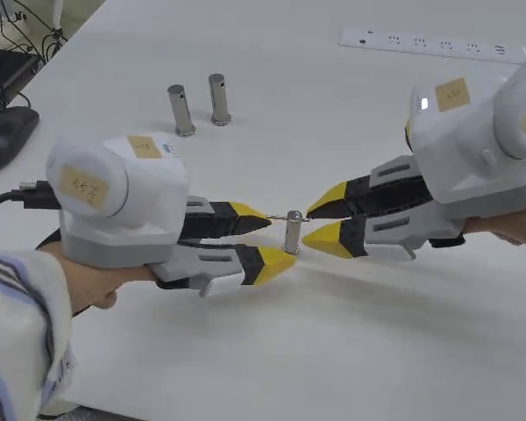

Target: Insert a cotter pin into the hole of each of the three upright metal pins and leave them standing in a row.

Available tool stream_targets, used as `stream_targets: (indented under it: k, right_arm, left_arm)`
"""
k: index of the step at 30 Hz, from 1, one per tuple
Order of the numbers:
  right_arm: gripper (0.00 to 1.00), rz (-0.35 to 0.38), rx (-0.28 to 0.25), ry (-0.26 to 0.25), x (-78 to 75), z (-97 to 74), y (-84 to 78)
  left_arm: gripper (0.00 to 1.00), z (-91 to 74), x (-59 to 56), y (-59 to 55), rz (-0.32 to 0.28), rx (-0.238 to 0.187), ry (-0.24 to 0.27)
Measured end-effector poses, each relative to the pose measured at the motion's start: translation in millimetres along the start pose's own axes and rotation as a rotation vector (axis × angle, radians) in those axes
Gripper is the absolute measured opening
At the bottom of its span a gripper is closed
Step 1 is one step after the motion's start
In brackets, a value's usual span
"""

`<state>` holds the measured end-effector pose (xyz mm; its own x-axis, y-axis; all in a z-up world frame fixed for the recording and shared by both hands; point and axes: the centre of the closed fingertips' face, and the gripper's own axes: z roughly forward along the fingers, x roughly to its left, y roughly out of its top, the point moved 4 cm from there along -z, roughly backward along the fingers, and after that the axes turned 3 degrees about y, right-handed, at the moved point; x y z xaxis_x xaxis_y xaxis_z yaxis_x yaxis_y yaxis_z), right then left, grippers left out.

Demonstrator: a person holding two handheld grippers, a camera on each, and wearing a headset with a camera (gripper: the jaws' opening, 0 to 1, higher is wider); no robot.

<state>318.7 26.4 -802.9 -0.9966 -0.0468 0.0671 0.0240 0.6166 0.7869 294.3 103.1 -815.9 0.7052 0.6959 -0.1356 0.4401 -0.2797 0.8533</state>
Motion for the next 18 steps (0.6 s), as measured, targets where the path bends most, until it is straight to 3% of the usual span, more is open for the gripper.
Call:
stream_targets:
  k: [4,8,13,15,18]
  right_arm:
    - [0.19,0.025,-0.013,0.003,1.8,4.2,-3.4]
    - [0.19,0.041,-0.028,-0.002,1.7,8.4,-5.1]
    - [0.19,0.056,-0.038,-0.005,2.3,12.5,-7.1]
    - [0.19,0.064,-0.044,-0.008,1.4,14.5,-8.6]
    - [0.19,0.071,-0.051,-0.01,1.1,15.8,-8.4]
  left_arm:
    - [0.35,-5.1,-1.5,-1.5,-0.004,0.006,-0.007]
    - [0.45,-11.0,-1.7,-4.6,-0.024,0.026,0.001]
    - [0.61,-18.8,-4.9,-3.2,-0.026,0.016,0.007]
    - [0.74,-20.6,-0.3,-3.5,-0.04,0.017,0.062]
    - [0.8,-24.7,-4.2,-4.1,-0.042,0.015,0.042]
